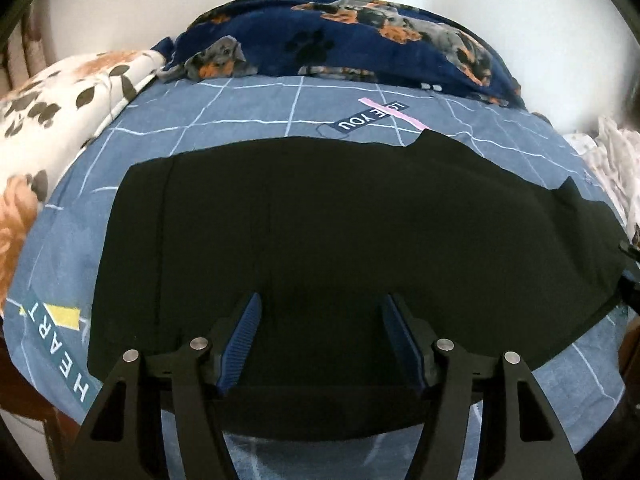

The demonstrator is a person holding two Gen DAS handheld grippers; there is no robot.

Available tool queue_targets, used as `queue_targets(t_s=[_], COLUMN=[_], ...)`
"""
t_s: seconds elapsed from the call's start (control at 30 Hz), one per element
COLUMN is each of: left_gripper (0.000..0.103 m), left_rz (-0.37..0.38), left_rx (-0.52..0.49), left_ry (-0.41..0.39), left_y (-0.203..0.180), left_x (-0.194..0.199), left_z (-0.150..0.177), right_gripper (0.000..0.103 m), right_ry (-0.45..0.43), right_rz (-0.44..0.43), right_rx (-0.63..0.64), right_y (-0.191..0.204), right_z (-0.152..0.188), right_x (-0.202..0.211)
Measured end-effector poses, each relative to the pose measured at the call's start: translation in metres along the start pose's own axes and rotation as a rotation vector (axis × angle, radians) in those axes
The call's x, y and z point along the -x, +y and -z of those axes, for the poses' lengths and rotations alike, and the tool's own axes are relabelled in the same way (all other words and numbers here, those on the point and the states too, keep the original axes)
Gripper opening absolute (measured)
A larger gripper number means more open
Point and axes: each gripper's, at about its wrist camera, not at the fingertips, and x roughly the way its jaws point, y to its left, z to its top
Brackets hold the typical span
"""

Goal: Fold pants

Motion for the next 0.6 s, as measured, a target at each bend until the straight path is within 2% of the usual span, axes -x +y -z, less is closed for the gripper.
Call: queue_targets(t_s=[0.07, 0.2, 0.3, 0.33, 0.37, 0.4, 0.6], left_gripper=[0.064, 0.064, 0.064, 0.064, 0.064, 0.064, 0.064], left_rz=[-0.007, -0.017, -0.022, -0.023, -0.025, -0.033, -0.038], left_rx=[-0.005, -0.001, 0.001, 0.0, -0.003, -0.012, -0.009], left_ry=[-0.002, 0.001, 0.005, 0.005, 0.004, 0.004, 0.004], left_y=[-0.001, 0.001, 0.004, 0.005, 0.004, 0.004, 0.006], left_x=[0.0, -0.001, -0.002, -0.002, -0.003, -0.003, -0.004], left_z=[0.001, 0.001, 0.0, 0.0, 0.0, 0.0, 0.0], right_gripper=[0.03, 0.03, 0.03, 0.014, 0.007, 0.005, 0.004], right_ry=[-0.042, -0.182, -0.268, -0.28, -0.297, -0.306, -0.4], right_rz=[-0.021, -0.021, 0.022, 0.027, 0.062, 0.076, -0.038], right_rx=[-0.038, -0.046, -0.054, -0.053, -0.039, -0.028, 0.117], right_y=[-0.009, -0.024, -0.036, -0.039, -0.039, -0.039, -0.012], right_z=[-0.017, -0.06, -0.097, -0.104, -0.111, -0.114, -0.093], right_x=[0.012, 0.045, 0.067, 0.071, 0.079, 0.083, 0.131])
